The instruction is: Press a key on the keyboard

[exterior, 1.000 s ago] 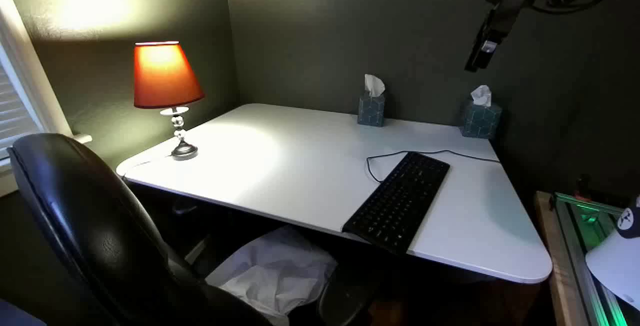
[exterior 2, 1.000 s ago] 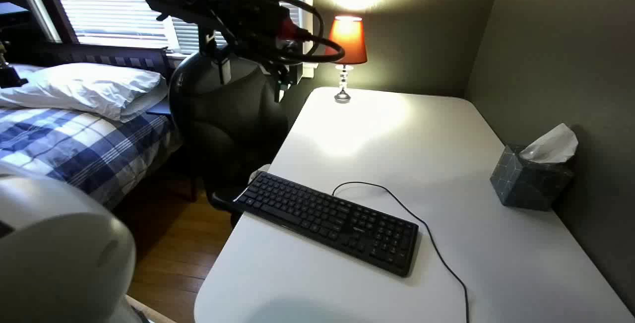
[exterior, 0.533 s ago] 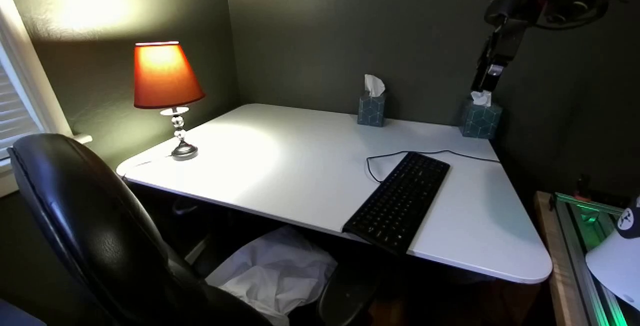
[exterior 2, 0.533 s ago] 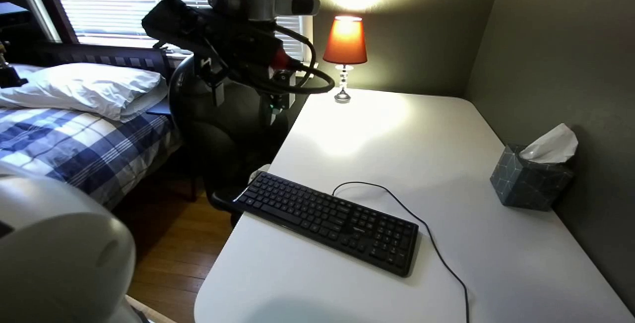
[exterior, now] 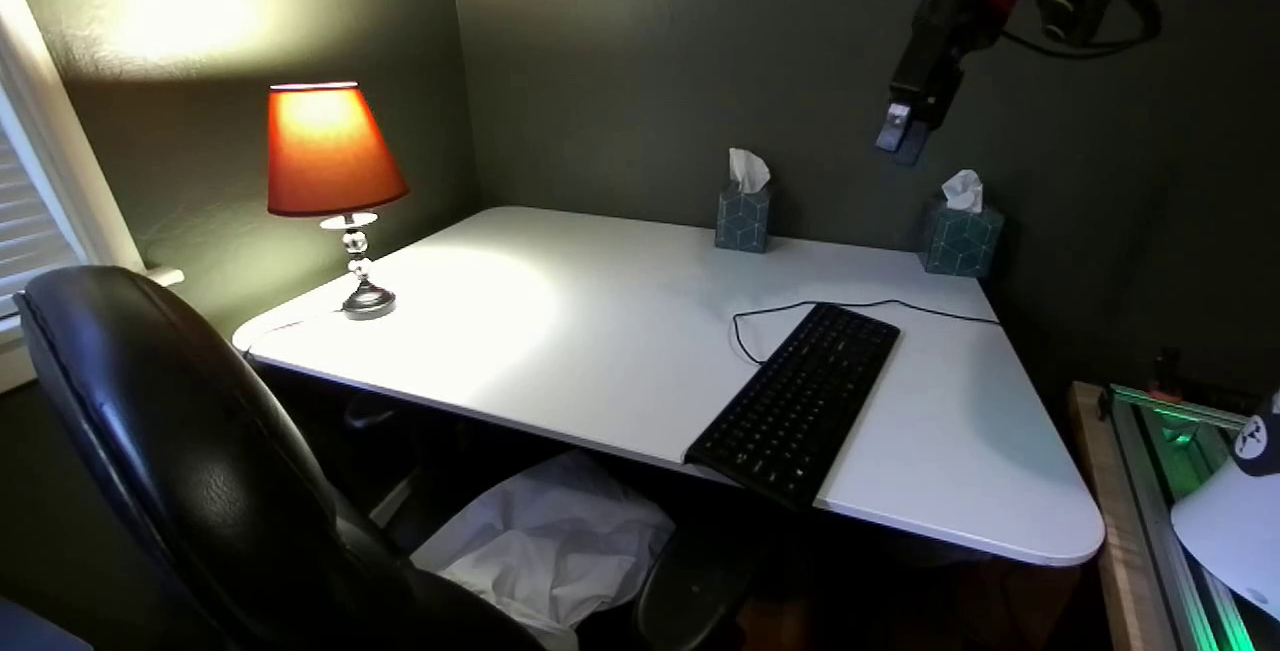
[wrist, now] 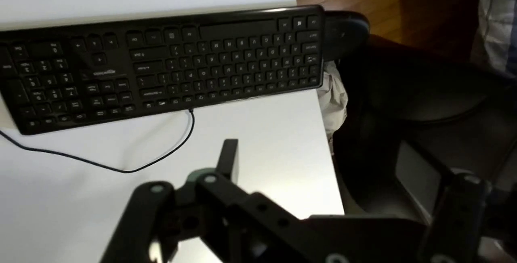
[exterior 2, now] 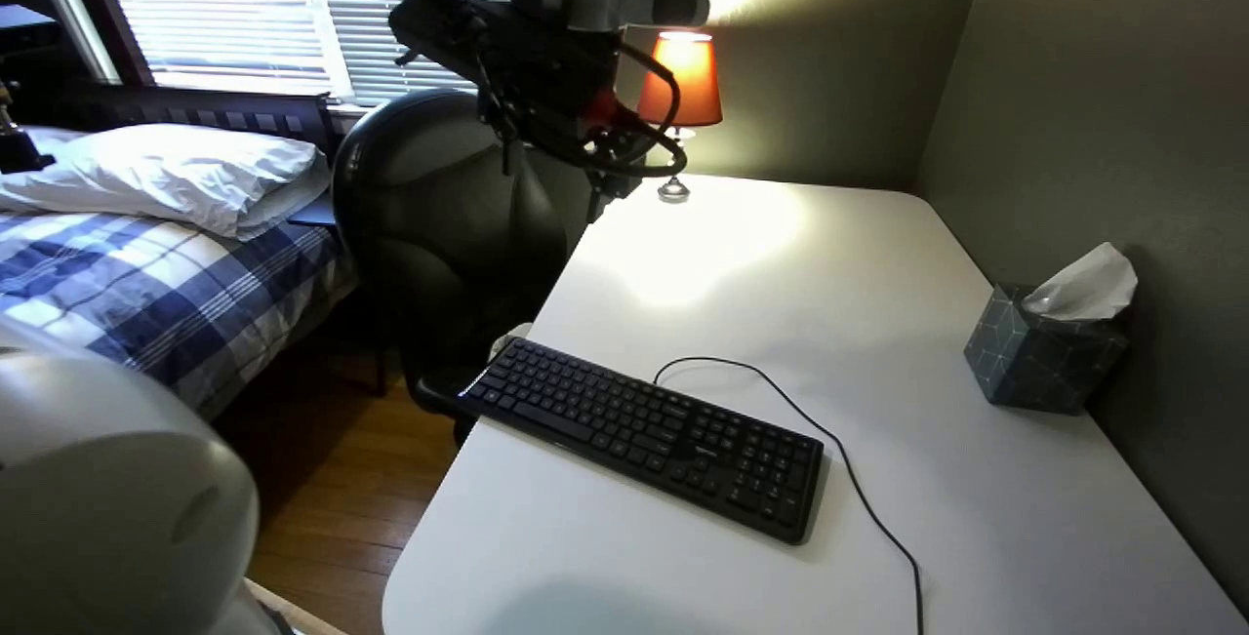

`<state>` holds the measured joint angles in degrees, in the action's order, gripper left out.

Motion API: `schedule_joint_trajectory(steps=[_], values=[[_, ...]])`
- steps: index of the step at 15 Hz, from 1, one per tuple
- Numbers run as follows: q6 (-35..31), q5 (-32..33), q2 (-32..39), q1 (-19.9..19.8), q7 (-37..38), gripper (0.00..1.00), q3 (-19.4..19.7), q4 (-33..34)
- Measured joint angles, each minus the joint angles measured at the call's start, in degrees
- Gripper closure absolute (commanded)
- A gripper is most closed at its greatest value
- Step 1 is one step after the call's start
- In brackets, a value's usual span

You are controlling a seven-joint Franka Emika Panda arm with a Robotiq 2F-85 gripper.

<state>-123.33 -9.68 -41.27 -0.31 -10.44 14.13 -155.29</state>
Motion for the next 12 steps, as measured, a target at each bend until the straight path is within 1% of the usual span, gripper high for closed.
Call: schedule_joint_trajectory(steps=[3,6,9,12], values=[[-7.4,0.1,7.6,-0.2,0.2,0.0,-0.6,1.7],[-13.7,1.6,13.7,-0.9,0.2,0.0,-2.8,1.9],[-18.0,3.8,18.0,-1.3,0.0,0.0,-3.9,1.9],[-20.4,6.2,21.5,-2.0,-0.1,0.0,-4.1,1.9]])
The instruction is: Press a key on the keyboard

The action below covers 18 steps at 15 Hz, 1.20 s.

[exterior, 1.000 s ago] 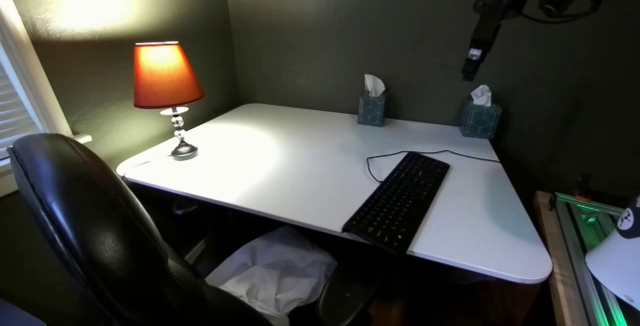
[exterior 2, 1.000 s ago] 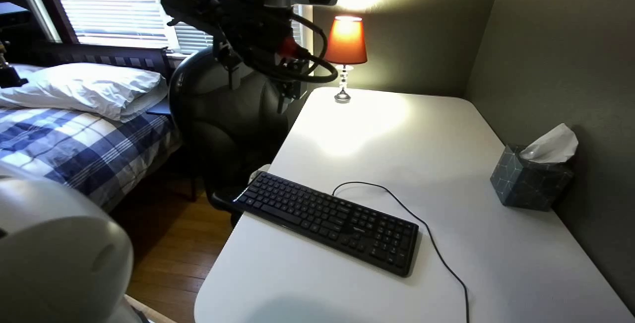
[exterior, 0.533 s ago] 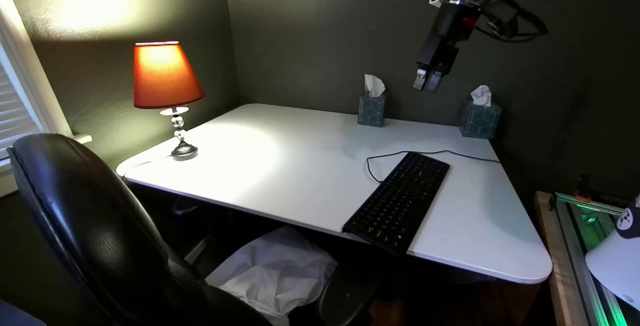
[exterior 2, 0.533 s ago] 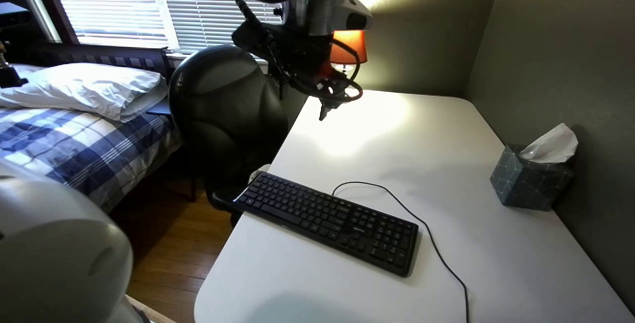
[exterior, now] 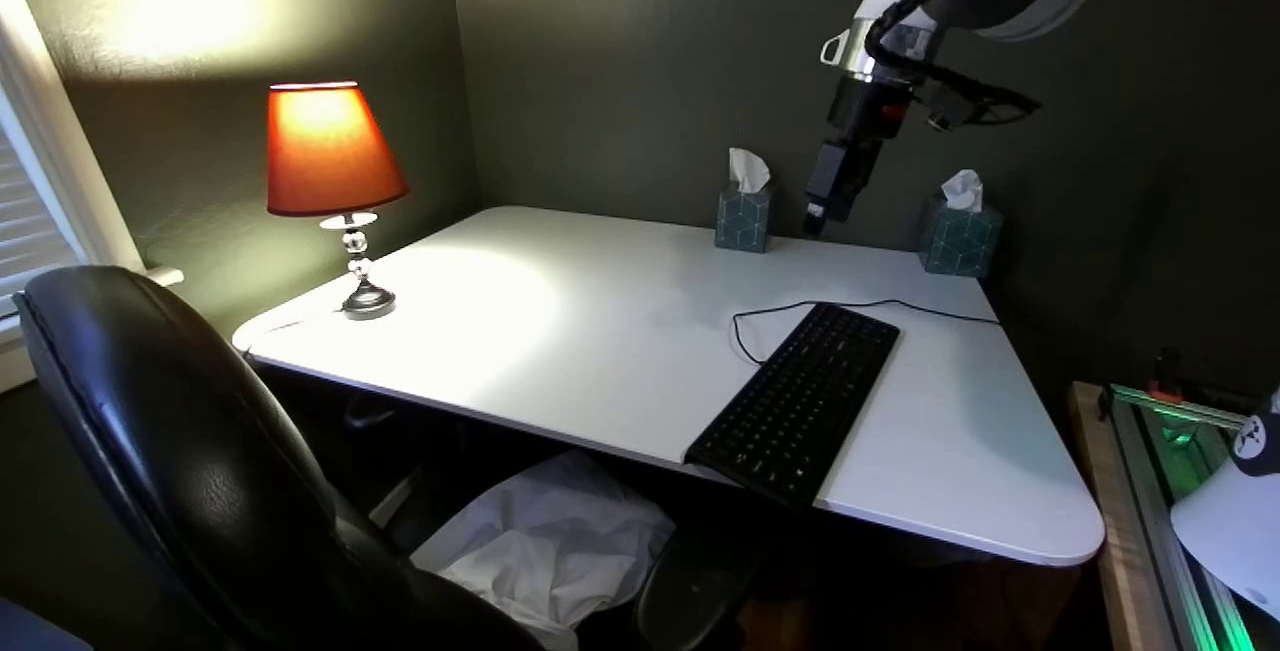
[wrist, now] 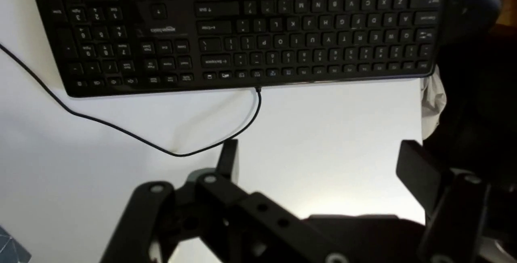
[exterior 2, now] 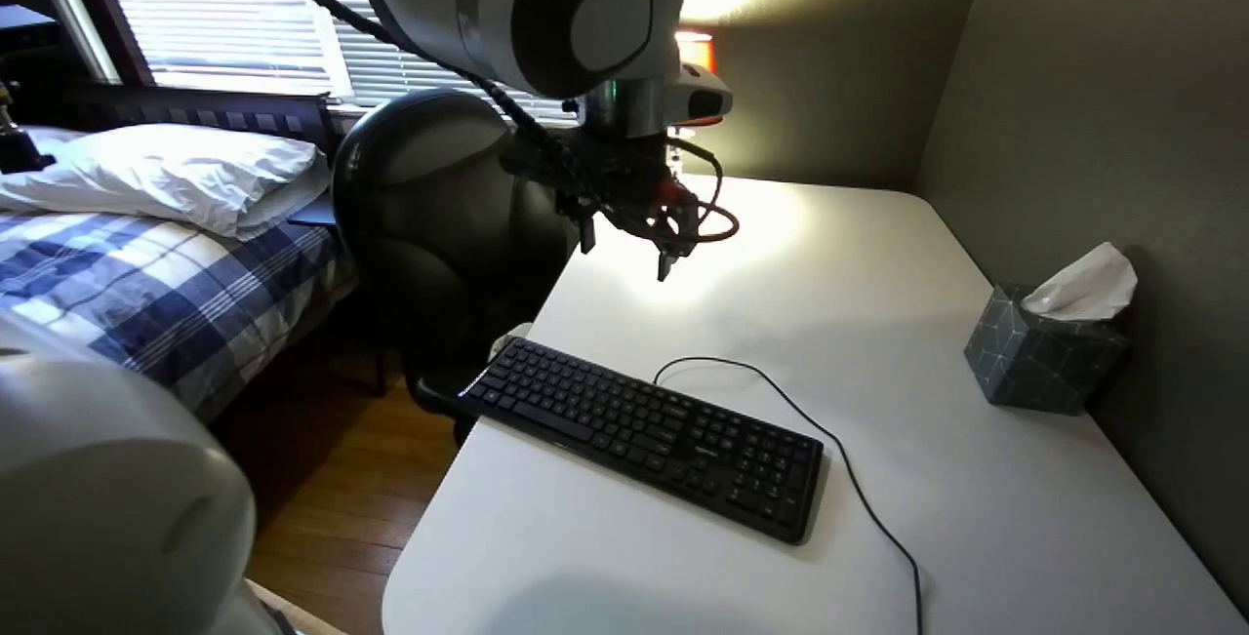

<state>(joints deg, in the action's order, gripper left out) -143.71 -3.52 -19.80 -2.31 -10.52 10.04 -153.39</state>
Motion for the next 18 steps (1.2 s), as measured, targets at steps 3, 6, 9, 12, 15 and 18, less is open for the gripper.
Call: schedule_joint_trajectory(steps=[3,6,9,12,15,18], values=[[-1.5,3.4,3.7,-1.3,0.0,0.0,-0.1,0.2],[-2.9,5.6,7.7,-2.4,0.0,0.0,-0.3,0.6],[-3.4,6.0,11.7,-2.9,0.0,0.28,-0.3,1.6],[-3.4,5.8,15.1,-3.0,-0.5,0.47,-0.3,3.0],[-3.4,5.3,18.1,-3.1,-1.6,0.7,-0.3,4.6],[-3.4,4.8,20.7,-3.1,-2.7,0.92,-0.4,5.9]])
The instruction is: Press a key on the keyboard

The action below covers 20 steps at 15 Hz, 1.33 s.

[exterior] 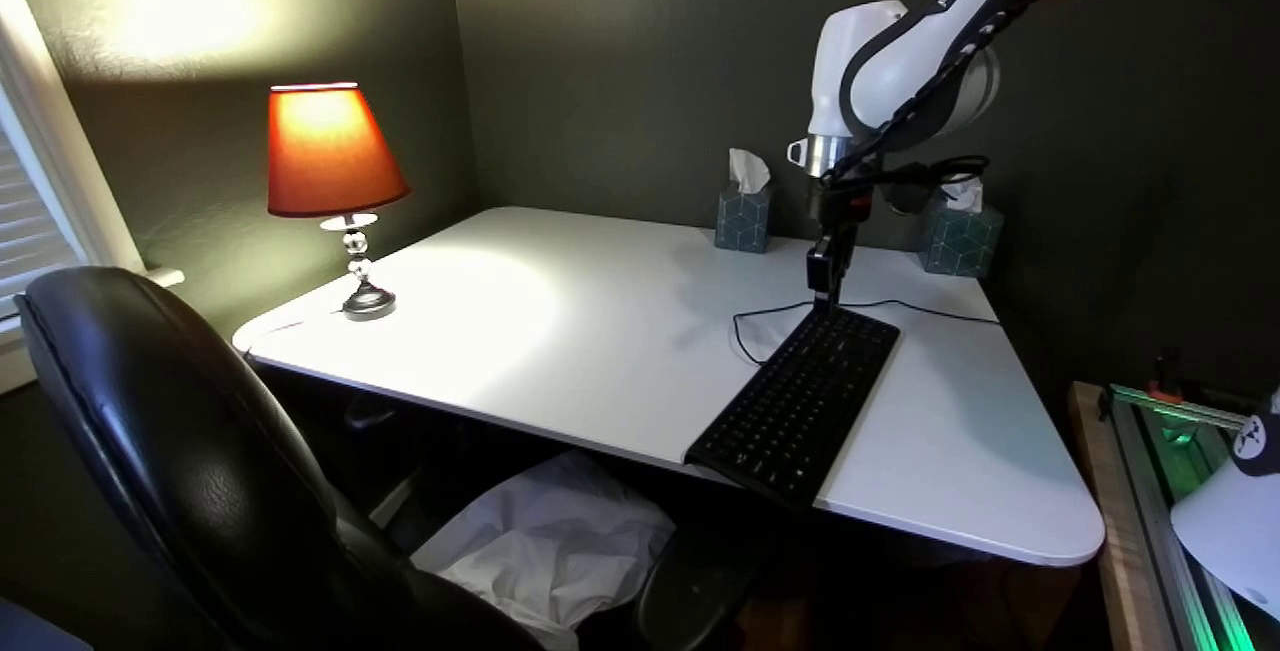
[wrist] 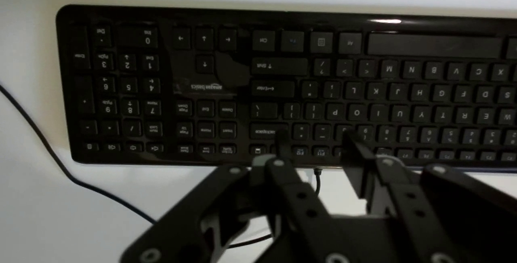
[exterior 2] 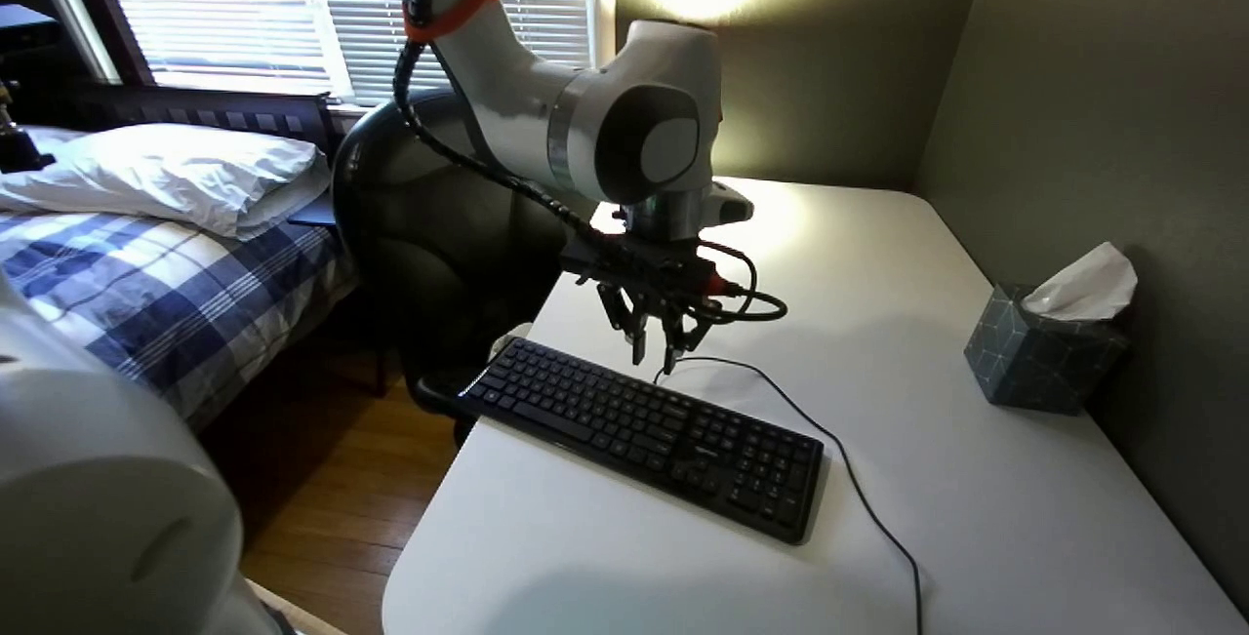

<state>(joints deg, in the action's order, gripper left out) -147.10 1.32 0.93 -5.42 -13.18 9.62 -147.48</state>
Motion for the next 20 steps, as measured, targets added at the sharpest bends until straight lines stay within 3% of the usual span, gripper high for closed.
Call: schedule_joint_trajectory(steps=[1,20], values=[[0.0,-0.1,0.8,0.0,-0.3,1.0,-0.1,0.4],[0.0,-5.5,12.7,-3.1,-3.7,1.0,-3.6,8.3]])
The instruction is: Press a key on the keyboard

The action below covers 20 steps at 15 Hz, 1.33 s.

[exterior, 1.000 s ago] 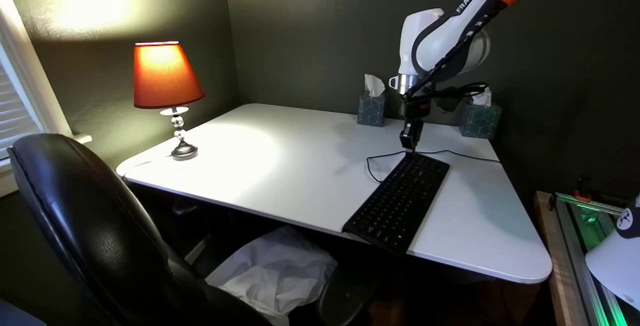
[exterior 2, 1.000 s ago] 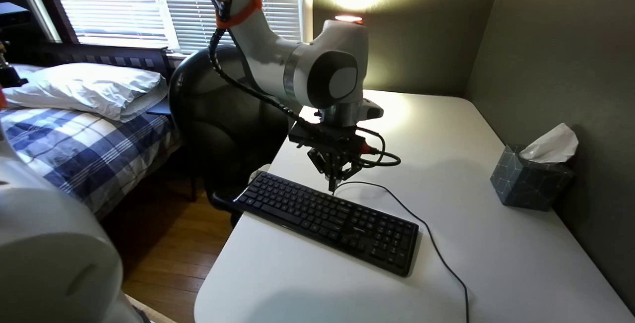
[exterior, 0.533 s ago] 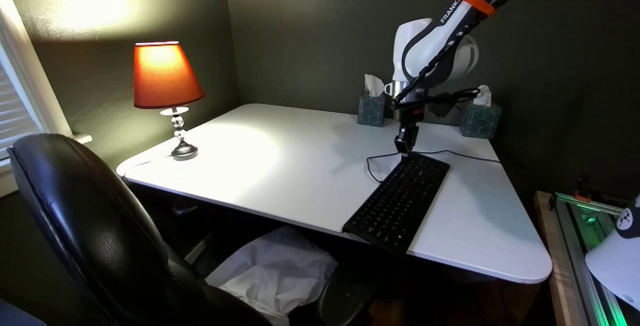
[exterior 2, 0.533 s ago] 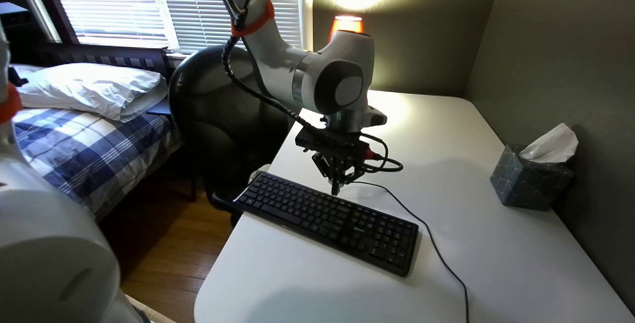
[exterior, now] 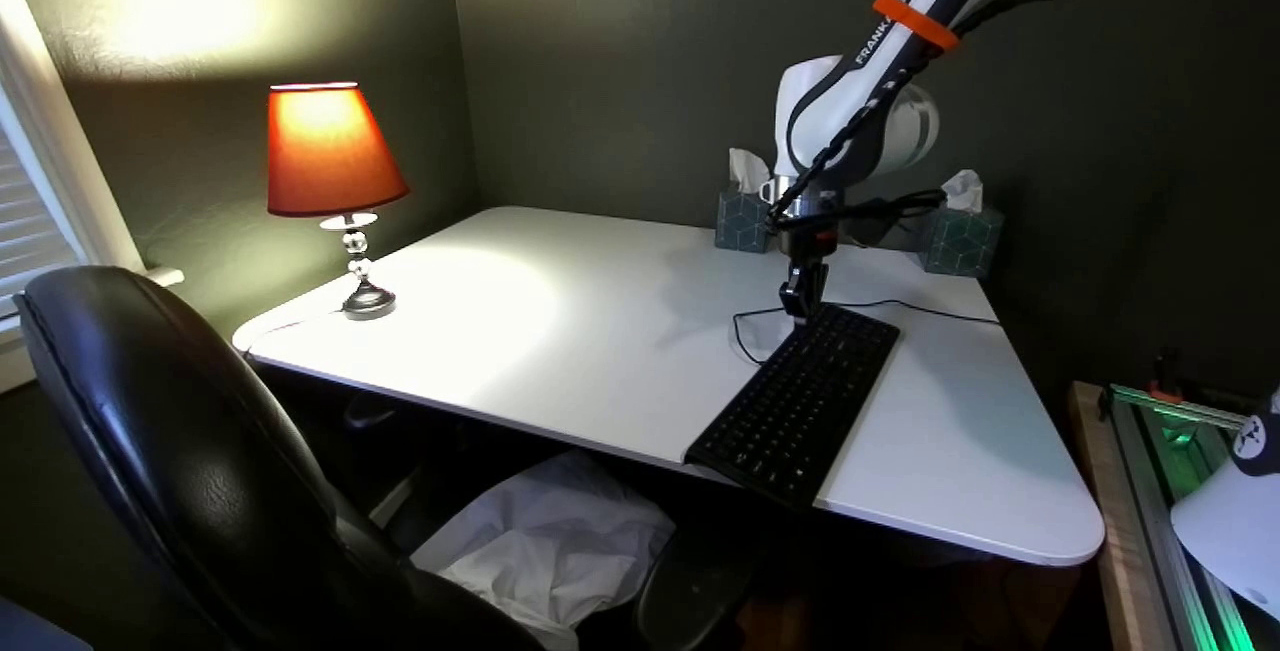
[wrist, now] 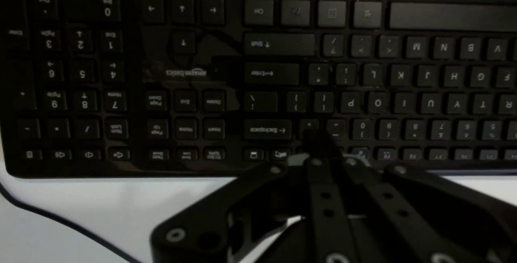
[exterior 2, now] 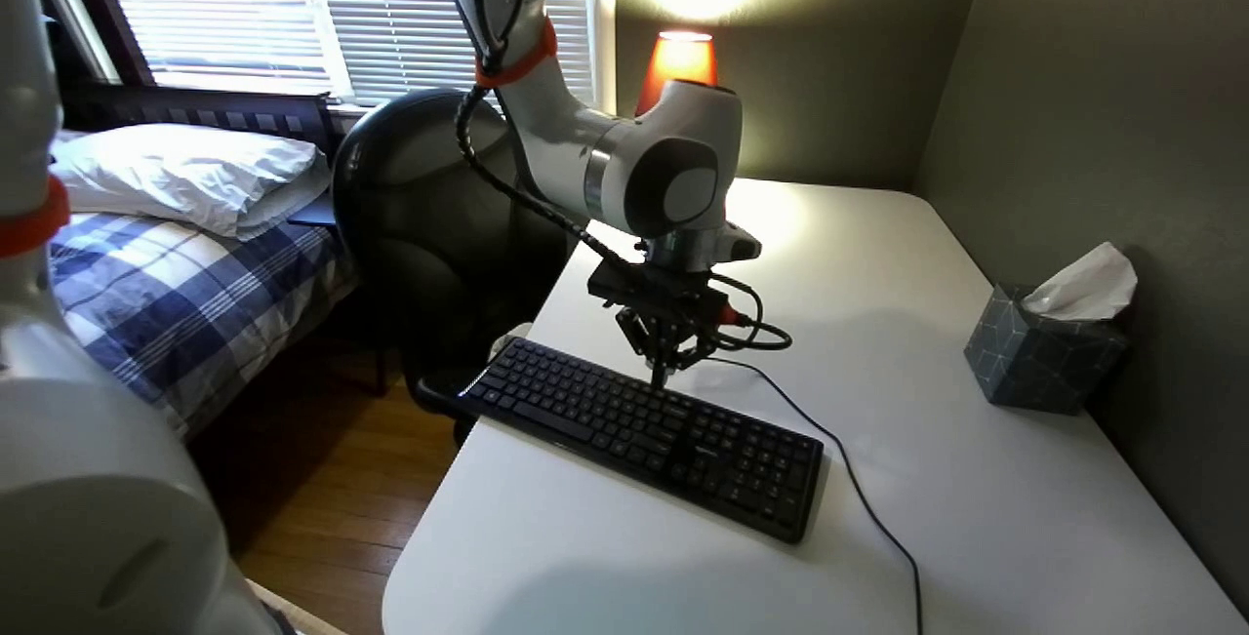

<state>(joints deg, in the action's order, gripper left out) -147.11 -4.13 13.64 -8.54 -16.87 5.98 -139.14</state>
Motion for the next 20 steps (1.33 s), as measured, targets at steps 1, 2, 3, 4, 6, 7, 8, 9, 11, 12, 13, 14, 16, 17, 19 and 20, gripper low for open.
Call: schedule_joint_trajectory(steps=[1,2,3,4,6,7,8,9,11,12,13,14,16,17,19,20], values=[[0.0,-0.3,0.4,-0.2,-0.2,1.0,-0.3,0.3],[0.0,-0.5,0.9,-0.4,-0.4,1.0,-0.5,0.7],[0.0,-0.7,1.4,-0.5,-0.6,1.0,-0.7,1.0],[0.0,-0.8,1.9,-0.7,-0.7,1.0,-0.9,1.3],[0.2,-0.9,2.7,-1.0,-1.0,1.0,-1.3,1.9],[0.3,-1.0,3.1,-1.2,-1.1,1.0,-1.5,2.2],[0.4,-1.0,3.4,-1.3,-1.2,1.0,-1.7,2.5],[0.5,-1.0,3.8,-1.4,-1.2,1.0,-1.8,2.8],[0.7,-1.0,4.4,-1.5,-1.2,1.0,-2.0,3.3],[1.0,-1.0,4.7,-1.6,-1.2,1.0,-2.2,3.6],[1.2,-1.0,5.0,-1.7,-1.2,1.0,-2.3,3.8],[1.4,-1.0,5.2,-1.7,-1.2,1.0,-2.4,4.1],[1.4,-1.0,5.7,-1.7,-1.2,1.0,-2.6,4.5],[1.4,-1.0,5.9,-1.7,-1.2,1.0,-2.7,4.6],[1.4,-1.0,6.3,-1.8,-1.2,1.0,-2.8,5.0],[1.4,-1.0,6.4,-1.8,-1.2,1.0,-2.9,5.1]])
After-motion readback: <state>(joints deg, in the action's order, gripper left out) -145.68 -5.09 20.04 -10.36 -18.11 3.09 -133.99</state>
